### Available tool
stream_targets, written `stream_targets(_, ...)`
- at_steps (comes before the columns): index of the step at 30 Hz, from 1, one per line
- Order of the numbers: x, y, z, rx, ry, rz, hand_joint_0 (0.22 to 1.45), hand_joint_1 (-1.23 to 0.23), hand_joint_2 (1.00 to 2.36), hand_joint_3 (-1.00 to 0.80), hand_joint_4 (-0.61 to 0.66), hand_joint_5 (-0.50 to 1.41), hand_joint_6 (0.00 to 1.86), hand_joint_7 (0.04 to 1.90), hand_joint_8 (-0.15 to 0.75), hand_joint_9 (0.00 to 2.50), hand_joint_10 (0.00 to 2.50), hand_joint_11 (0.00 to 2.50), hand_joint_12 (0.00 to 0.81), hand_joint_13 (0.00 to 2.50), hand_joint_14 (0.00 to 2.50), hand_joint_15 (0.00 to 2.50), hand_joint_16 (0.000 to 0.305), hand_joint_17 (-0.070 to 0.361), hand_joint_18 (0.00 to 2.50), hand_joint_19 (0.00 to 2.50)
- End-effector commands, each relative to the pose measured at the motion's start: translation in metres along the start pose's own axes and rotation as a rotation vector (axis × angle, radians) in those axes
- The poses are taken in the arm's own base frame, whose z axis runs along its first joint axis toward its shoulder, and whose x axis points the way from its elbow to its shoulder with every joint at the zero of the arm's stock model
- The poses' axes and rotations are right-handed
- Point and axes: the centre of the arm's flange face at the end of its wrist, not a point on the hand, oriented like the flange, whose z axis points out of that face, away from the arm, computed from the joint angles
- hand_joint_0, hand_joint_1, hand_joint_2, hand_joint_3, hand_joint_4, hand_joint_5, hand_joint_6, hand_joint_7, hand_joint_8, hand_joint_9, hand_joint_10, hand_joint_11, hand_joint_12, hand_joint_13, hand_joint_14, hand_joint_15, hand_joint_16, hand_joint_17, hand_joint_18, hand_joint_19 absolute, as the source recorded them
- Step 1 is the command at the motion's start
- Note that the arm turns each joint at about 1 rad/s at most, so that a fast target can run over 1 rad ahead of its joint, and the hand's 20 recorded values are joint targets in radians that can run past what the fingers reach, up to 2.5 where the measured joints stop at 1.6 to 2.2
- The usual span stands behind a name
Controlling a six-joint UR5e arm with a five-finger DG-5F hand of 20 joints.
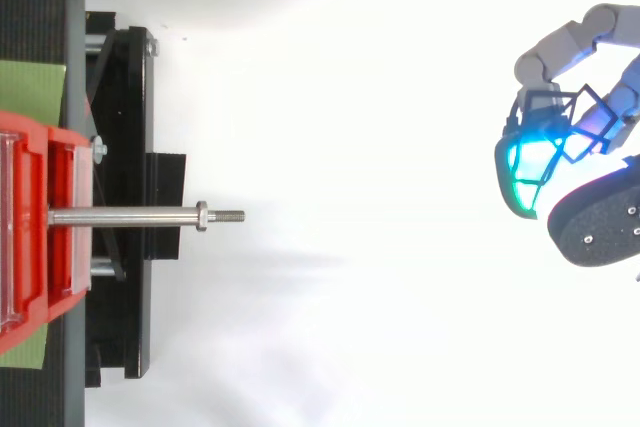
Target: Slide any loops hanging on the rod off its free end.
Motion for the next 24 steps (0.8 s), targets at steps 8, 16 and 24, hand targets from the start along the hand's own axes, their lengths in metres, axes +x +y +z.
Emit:
stream_targets(8, -0.0008, -0.0008, 0.0002, 0.004, -0.001, 0.002, 0.52, -0.47, 1.00, -0.50, -0.12, -0.05, 0.79, 1.29, 0.187, 1.14, 0.01, 0.35, 0.237, 0.98, 0.01, 0.21, 0.039, 0.087, 0.89, 0.50)
stream_targets(16, -0.0004, -0.0009, -0.0013, 0.009, 0.008, 0.001, 0.51, -0.46, 1.00, -0.50, -0.10, -0.05, 0.78, 1.31, 0.196, 1.14, 0.01, 0.35, 0.246, 0.99, 0.01, 0.22, 0.040, 0.089, 0.90, 0.51)
stream_targets(24, -0.0014, -0.0012, -0.0013, 0.009, 0.005, 0.002, 0.48, -0.48, 1.00, -0.50, -0.08, -0.05, 0.78, 1.32, 0.207, 1.15, 0.01, 0.34, 0.253, 1.00, 0.01, 0.21, 0.042, 0.095, 0.92, 0.50)
